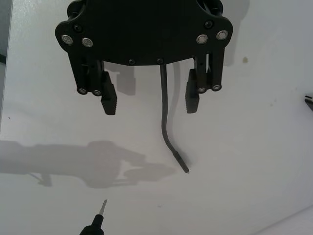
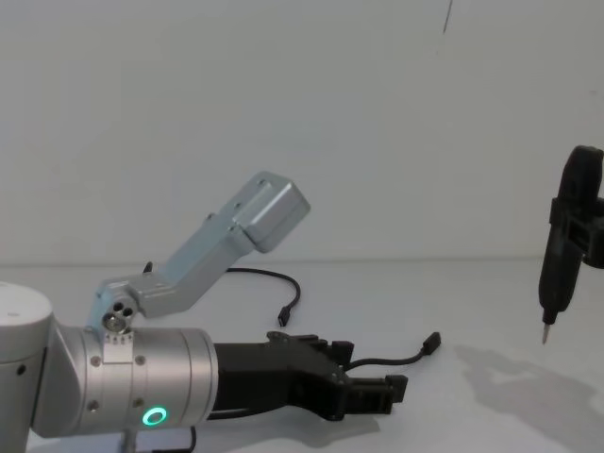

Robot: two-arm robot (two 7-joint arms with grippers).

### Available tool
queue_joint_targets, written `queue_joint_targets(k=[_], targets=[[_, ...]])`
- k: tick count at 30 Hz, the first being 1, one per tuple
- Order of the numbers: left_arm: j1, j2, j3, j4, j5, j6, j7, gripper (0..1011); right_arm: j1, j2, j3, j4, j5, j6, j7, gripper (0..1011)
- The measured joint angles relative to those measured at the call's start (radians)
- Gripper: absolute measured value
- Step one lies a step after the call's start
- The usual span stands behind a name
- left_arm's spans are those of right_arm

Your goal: Pick up the data cable with the one hand.

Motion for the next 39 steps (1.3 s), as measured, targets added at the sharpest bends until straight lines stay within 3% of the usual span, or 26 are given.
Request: queue_joint_targets(k=[6,14,24,34,39], targets=[[-0.004,-0.008,0.001,0.01,0.002,-0.006,-0.004,630,0.0,0.0,0.0,0.0,0.0,0.0,0.0,269],[-0.008,-0.013,0.002,0.017,0.004,-0.009,-0.007,339,0.0,0.0,0.0,0.0,0.0,0.0,0.0,269],[-0.009,-0.016,0.002,0.02,0.005,-0.012,-0.009,72,0.0,0.0,0.0,0.0,0.0,0.0,0.0,269],[-0.003,-0.005,-0.008,0.001,-0.007,-0.027,-0.019,49,0.0,0.0,0.0,0.0,0.0,0.0,0.0,269],[0.006,0.019,-0.019,-0.037,-0.024,-0.04,-0.036,49,0.0,0.0,0.0,0.0,0.0,0.0,0.0,269]])
